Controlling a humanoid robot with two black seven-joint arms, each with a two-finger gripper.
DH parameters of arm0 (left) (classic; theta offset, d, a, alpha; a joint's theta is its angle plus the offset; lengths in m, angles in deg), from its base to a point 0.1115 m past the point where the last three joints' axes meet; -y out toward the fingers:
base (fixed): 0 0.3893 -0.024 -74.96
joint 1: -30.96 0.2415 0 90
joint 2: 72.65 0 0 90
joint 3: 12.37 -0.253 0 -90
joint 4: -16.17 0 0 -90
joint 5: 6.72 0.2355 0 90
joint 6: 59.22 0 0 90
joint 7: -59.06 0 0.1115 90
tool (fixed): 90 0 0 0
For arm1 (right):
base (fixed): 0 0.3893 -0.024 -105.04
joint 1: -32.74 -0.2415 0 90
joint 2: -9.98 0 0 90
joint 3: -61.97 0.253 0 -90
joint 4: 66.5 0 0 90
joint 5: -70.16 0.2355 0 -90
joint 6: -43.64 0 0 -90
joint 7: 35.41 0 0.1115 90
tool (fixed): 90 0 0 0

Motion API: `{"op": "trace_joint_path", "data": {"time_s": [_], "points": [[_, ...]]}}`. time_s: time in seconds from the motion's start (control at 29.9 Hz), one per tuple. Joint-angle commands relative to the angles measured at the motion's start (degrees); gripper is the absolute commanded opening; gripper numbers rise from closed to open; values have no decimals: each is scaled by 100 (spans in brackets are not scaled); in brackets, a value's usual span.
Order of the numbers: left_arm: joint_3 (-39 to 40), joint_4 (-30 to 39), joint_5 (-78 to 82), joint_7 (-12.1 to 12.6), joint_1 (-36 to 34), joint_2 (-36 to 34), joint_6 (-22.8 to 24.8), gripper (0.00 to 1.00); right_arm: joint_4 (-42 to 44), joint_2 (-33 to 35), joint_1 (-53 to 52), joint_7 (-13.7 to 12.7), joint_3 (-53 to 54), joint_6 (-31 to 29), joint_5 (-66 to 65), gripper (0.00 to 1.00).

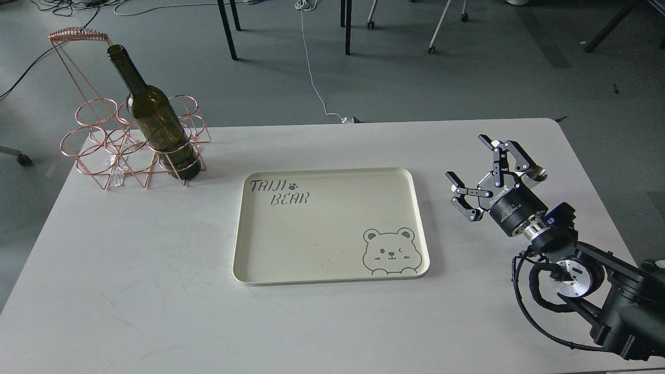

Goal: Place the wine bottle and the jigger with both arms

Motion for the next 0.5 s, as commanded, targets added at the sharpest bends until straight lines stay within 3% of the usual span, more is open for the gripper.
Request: {"op": "trace_joint_path", "data": {"time_s": [0.0, 0.23, 0.47], "points": [[49, 1144, -3864, 0, 987, 382, -29, 100, -30, -185, -20, 0, 236, 0, 9, 99], [348, 1330, -3973, 0, 2322, 1228, 15, 100, 119, -389, -433, 0, 379, 0, 18, 99], [1262, 1427, -4000, 0, 3641, 2283, 287, 100, 75, -389, -362, 0, 405, 0, 26, 99]]}}
